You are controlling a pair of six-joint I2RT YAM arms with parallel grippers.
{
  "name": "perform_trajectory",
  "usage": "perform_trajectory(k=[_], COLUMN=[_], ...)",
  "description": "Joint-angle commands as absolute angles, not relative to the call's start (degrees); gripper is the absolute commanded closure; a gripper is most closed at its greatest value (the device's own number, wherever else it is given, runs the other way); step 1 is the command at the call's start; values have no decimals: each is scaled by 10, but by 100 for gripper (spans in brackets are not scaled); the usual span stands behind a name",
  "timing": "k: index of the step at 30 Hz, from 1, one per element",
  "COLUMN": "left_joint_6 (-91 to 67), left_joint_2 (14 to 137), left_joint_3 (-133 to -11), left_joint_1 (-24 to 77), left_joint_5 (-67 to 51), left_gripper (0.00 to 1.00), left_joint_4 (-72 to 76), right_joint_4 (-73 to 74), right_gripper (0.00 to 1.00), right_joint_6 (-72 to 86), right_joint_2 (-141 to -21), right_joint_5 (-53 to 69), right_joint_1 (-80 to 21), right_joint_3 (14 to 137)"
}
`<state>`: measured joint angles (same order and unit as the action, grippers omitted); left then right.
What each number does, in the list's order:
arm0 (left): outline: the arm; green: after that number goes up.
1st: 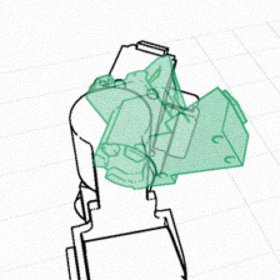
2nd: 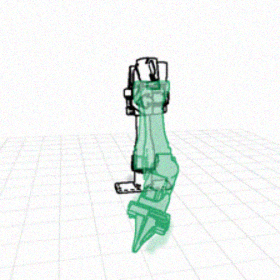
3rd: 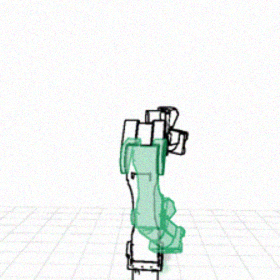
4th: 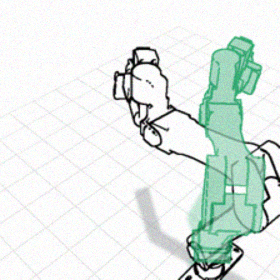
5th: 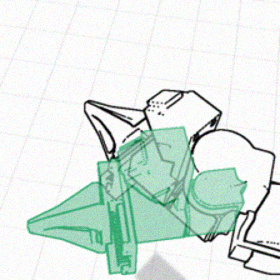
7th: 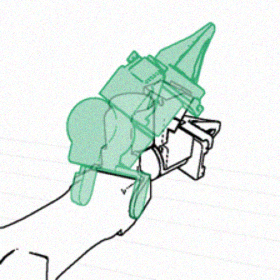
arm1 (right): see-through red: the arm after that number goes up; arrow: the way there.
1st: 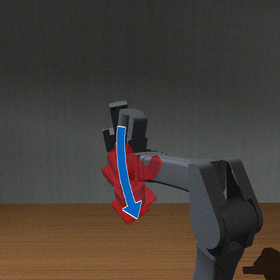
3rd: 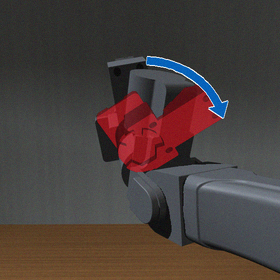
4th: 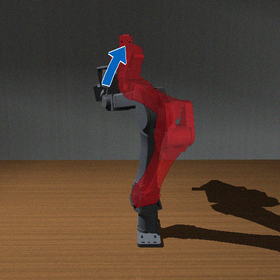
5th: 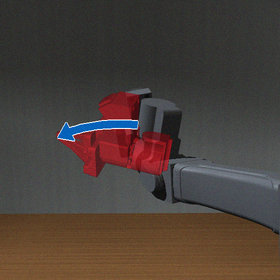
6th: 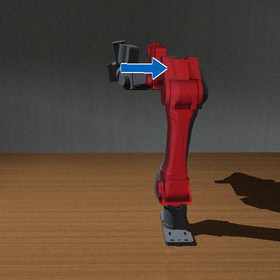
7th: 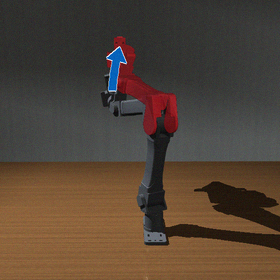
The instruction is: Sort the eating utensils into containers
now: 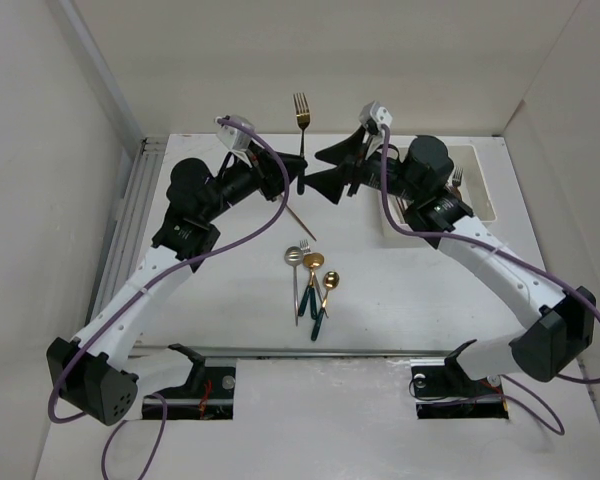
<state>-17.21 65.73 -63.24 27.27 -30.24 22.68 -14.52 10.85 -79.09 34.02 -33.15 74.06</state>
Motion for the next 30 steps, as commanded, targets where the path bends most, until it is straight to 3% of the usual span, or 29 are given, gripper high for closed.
perform_trajectory(k=[1, 9, 16, 19, 20, 22, 23, 26, 27, 28, 30], left_joint_6=[-182, -186, -209, -220, -220, -225, -225, -209, -201, -193, -172], left_joint_2=[643, 649, 649, 649, 649, 649, 649, 649, 655, 655, 671], left_joint_3=[-654, -664, -647, -642, -636, -636, -630, -630, -640, -646, -665], left_joint_1=[273, 273, 273, 273, 273, 273, 273, 273, 273, 273, 273], left_joint_5=[-321, -322, -327, -322, -322, -322, -322, -309, -303, -293, -253], left_gripper=[100, 100, 100, 100, 100, 100, 100, 100, 90, 55, 17], left_joint_4=[277, 277, 277, 277, 277, 277, 277, 257, 244, 229, 176], right_joint_4=[-137, -137, -151, -179, -187, -202, -202, -202, -202, -197, -165], right_gripper=[25, 26, 39, 58, 58, 88, 99, 100, 100, 100, 100], right_joint_6=[85, 96, 122, 143, 149, 162, 162, 167, 167, 167, 167], right_joint_2=[-778, -818, -861, -861, -861, -861, -861, -861, -855, -849, -843], right_joint_5=[380, 380, 412, 412, 417, 417, 412, 406, 394, 389, 356], right_joint_1=[-325, -344, -354, -354, -354, -354, -354, -354, -343, -337, -304], right_joint_3=[738, 777, 826, 820, 820, 820, 820, 809, 796, 791, 785])
